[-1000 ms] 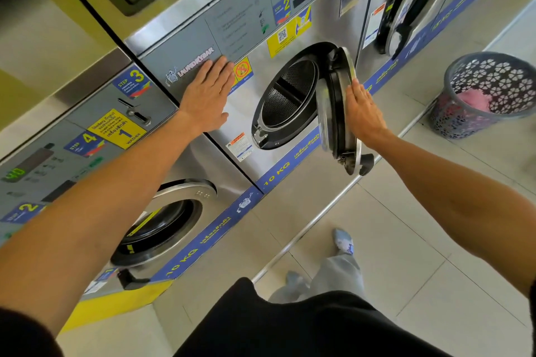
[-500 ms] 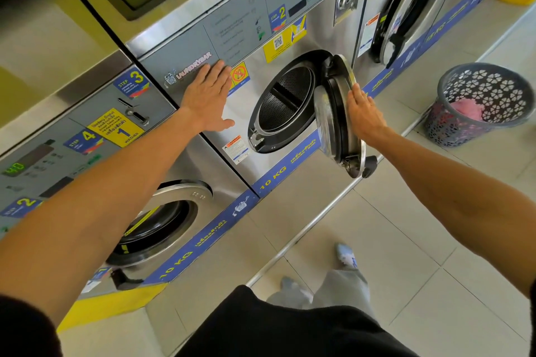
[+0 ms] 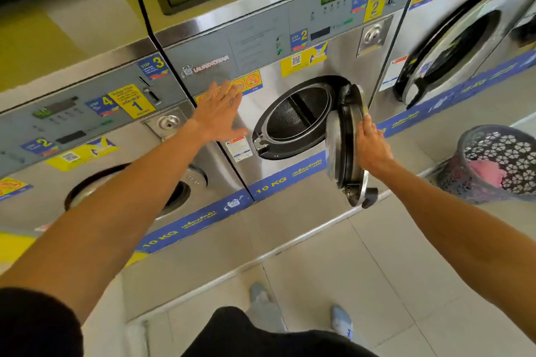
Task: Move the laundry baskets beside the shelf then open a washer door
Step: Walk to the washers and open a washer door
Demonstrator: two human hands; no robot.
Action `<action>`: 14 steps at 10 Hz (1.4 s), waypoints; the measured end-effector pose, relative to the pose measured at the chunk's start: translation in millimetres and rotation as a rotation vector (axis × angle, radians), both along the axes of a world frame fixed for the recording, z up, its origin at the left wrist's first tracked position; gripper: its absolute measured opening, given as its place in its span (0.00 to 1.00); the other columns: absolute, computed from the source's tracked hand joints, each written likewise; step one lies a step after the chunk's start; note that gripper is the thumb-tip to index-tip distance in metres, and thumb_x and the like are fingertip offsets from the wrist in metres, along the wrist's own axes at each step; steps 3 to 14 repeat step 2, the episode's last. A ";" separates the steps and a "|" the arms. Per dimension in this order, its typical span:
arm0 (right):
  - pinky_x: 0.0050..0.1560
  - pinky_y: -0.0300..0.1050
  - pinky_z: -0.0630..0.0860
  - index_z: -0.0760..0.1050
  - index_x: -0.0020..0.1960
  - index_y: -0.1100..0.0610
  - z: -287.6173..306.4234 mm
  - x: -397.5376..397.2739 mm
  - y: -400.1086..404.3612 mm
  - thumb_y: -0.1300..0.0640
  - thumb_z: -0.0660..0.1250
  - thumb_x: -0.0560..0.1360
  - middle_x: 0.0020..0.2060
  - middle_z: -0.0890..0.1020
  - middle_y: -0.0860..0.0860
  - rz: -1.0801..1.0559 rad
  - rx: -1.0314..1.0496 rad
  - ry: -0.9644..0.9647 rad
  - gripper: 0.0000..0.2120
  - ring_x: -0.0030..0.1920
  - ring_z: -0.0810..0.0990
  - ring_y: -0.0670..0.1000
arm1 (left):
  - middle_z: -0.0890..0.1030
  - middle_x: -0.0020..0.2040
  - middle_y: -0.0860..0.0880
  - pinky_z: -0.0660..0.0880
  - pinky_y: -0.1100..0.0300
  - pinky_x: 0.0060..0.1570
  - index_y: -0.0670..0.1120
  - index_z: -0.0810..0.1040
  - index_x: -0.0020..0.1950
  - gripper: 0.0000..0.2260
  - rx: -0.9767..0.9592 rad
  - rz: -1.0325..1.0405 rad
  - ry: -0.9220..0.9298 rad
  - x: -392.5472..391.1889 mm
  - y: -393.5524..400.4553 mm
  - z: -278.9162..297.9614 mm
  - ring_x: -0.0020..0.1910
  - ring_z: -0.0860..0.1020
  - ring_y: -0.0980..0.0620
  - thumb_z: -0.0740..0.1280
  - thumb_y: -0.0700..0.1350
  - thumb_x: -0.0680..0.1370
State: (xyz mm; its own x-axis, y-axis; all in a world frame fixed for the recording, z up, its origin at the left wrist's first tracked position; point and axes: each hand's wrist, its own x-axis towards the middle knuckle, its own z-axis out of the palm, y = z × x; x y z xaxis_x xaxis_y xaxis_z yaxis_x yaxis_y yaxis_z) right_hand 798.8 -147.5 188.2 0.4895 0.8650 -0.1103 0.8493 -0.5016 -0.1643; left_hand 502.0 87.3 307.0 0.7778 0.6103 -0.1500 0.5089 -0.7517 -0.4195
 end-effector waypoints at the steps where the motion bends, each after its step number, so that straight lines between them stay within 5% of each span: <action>1: 0.76 0.60 0.62 0.52 0.79 0.63 6.4 2.5 -4.4 0.55 0.75 0.72 0.77 0.57 0.63 0.065 -0.051 -0.036 0.46 0.76 0.61 0.63 | 0.55 0.80 0.39 0.48 0.42 0.77 0.38 0.56 0.80 0.45 -0.047 0.128 -0.080 -16.0 -32.1 -5.8 0.80 0.50 0.40 0.58 0.70 0.76; 2: 0.72 0.61 0.65 0.62 0.74 0.60 25.1 -6.9 0.4 0.53 0.70 0.74 0.74 0.62 0.63 0.054 -0.016 -0.118 0.33 0.73 0.63 0.64 | 0.60 0.78 0.39 0.58 0.43 0.74 0.38 0.59 0.78 0.43 -0.058 0.201 -0.145 -38.7 -57.4 -1.4 0.77 0.58 0.39 0.57 0.70 0.76; 14: 0.72 0.61 0.65 0.62 0.74 0.60 25.1 -6.9 0.4 0.53 0.70 0.74 0.74 0.62 0.63 0.054 -0.016 -0.118 0.33 0.73 0.63 0.64 | 0.60 0.78 0.39 0.58 0.43 0.74 0.38 0.59 0.78 0.43 -0.058 0.201 -0.145 -38.7 -57.4 -1.4 0.77 0.58 0.39 0.57 0.70 0.76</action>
